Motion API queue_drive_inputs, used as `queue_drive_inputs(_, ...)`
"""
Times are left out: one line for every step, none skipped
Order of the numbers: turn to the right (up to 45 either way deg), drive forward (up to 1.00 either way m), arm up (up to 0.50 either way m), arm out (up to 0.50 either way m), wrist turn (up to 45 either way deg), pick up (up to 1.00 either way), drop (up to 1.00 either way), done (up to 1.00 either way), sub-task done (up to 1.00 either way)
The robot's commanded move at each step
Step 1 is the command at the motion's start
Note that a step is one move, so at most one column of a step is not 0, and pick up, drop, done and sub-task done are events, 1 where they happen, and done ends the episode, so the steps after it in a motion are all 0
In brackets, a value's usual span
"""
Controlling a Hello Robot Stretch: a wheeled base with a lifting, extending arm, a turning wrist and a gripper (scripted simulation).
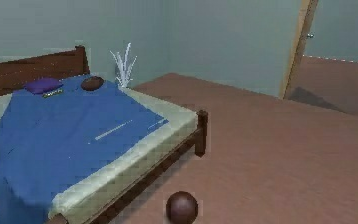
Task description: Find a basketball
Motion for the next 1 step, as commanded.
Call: queue_drive_inputs(0.0, 0.00, 0.00, 0.00, 0.0, 0.00, 0.00, 1.00, 0.00)
